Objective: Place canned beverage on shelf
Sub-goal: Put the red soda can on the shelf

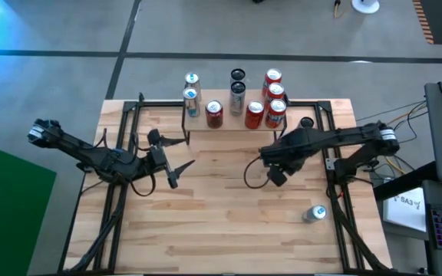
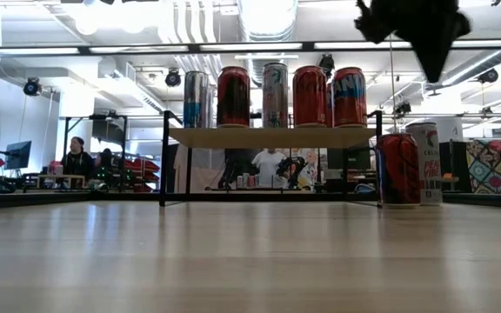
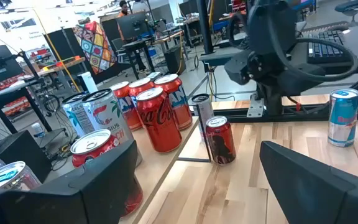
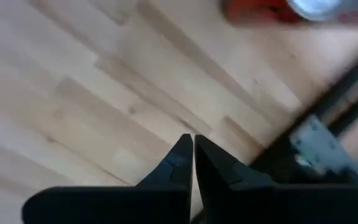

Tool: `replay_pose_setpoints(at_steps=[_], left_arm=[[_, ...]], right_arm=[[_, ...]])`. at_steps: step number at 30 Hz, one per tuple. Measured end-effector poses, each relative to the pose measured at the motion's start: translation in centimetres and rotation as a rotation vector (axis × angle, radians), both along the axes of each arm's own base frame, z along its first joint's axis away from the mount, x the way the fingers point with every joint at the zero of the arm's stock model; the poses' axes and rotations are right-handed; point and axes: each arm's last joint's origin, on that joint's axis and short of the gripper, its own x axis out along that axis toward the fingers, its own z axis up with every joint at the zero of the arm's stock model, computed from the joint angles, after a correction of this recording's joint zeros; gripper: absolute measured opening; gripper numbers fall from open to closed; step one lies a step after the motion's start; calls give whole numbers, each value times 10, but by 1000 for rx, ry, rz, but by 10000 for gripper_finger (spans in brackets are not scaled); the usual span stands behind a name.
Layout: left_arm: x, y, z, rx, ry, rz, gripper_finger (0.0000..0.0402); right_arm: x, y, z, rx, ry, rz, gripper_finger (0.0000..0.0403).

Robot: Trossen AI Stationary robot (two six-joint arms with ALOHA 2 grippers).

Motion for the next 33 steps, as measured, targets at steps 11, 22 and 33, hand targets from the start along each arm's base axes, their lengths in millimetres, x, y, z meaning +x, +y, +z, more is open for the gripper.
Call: replay_pose_setpoints(at_steps=[11,22,33], left_arm=[[-1,2,2,21,-2,51,325],[-2,4,3,46,4,86,325],[0,10,12,121,-27,117,325]], right_arm=[[-15,-44,6,-127,-27,-15,9],[-43,-77,-9,-176,-59,-13,9],[-46,-80,-3,-244,-187,27,18]])
